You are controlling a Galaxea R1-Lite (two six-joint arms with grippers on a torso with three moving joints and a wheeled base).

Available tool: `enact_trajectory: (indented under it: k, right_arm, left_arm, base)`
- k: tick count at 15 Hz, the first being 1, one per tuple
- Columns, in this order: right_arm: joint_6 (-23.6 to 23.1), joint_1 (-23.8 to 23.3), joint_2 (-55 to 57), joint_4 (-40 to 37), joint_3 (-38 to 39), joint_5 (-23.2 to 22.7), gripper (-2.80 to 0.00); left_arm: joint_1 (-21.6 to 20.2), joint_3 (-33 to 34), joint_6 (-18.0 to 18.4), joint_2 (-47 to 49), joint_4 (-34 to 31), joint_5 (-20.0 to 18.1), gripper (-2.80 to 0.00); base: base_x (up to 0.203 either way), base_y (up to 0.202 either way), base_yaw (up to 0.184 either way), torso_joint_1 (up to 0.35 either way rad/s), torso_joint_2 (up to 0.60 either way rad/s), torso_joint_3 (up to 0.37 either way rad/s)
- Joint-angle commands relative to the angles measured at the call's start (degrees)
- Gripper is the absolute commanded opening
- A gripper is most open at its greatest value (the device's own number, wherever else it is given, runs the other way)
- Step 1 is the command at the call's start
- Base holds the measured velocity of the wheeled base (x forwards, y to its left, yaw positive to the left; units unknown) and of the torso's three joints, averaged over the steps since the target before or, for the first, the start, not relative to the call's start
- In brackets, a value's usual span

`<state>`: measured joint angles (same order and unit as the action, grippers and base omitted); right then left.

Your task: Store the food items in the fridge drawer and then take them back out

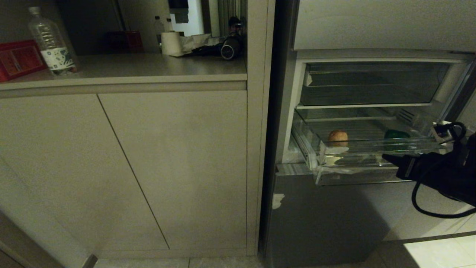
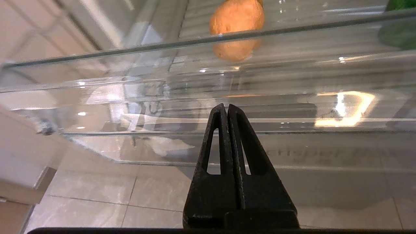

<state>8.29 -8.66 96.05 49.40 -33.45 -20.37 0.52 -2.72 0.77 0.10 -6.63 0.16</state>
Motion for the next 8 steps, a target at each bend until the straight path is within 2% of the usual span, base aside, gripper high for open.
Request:
enact_trajectory:
  k: [1,5,8]
  right_arm:
    - [0.1,0.1,7.2,0.3,-4.6,-0.1,-2.80]
    - [0.2,1.3,18.6,1.1,-17.2,-0.2,-2.80]
    - [0.2,2.8,26.5,4.8,-24.9,-0.2,-2.80]
  left_arm:
    - [0.0,0.0,0.0,0.0,0.0,0.0,-2.80]
    - [0.0,0.0,0.0,0.0,0.0,0.0,-2.80]
    - [0.0,0.0,0.0,0.0,0.0,0.0,-2.80]
  base:
    - [0.000,0.000,0.000,0.000,0.00,0.000]
    - [0.000,0.000,0.000,0.000,0.00,0.000]
    - [0.000,0.000,0.000,0.000,0.00,0.000]
